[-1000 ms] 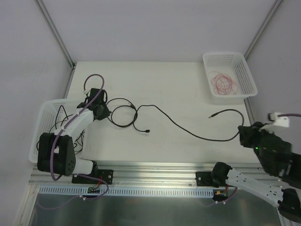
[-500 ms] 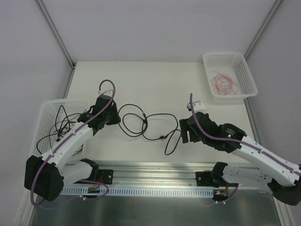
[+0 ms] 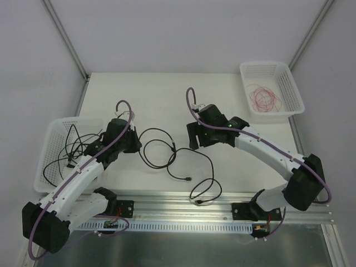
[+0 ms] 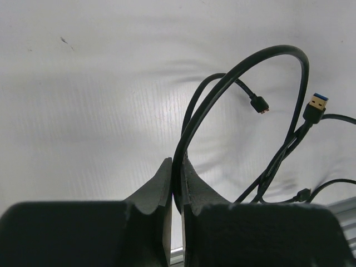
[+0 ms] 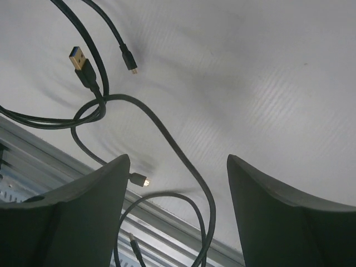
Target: Untangle the cables
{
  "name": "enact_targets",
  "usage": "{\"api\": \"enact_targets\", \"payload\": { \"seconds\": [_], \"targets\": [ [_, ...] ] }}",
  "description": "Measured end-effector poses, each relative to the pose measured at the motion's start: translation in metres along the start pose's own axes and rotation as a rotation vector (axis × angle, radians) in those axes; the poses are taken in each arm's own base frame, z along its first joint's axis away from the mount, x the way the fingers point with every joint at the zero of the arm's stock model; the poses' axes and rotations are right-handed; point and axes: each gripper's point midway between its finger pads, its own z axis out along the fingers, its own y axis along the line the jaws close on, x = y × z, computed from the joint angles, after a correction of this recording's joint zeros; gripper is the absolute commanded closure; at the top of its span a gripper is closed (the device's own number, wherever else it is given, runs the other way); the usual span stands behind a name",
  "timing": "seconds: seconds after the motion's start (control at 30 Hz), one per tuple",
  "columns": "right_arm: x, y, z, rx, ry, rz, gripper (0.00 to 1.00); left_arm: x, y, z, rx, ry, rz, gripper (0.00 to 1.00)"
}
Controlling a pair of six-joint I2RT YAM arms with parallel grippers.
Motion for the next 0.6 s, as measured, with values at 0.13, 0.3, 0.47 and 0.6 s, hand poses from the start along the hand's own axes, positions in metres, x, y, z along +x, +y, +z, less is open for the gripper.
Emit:
{"api": "enact_targets", "payload": {
  "seconds": [0.13, 0.3, 0.47, 0.6],
  "targets": [
    [0.014, 0.012, 0.03, -0.083, 0.109, -0.087, 0.34, 0.005, 0.001, -0.004, 0.012, 0.002, 0.016, 1.0],
    [0.029, 0.034, 0.047, -0.231, 0.198, -0.129, 0.37, 0.008, 0.003, -0.008, 0.011, 0.003, 0.022, 1.0],
    [0.033, 0.05, 0.05, -0.332, 0.196, -0.141, 0.37, 0.009, 0.003, -0.009, 0.011, 0.004, 0.024, 1.0],
    [0.041, 0.051, 0.063, -0.351, 0.213, -0.148, 0.37, 0.007, 0.003, -0.011, 0.015, -0.006, 0.03, 1.0]
  ]
}}
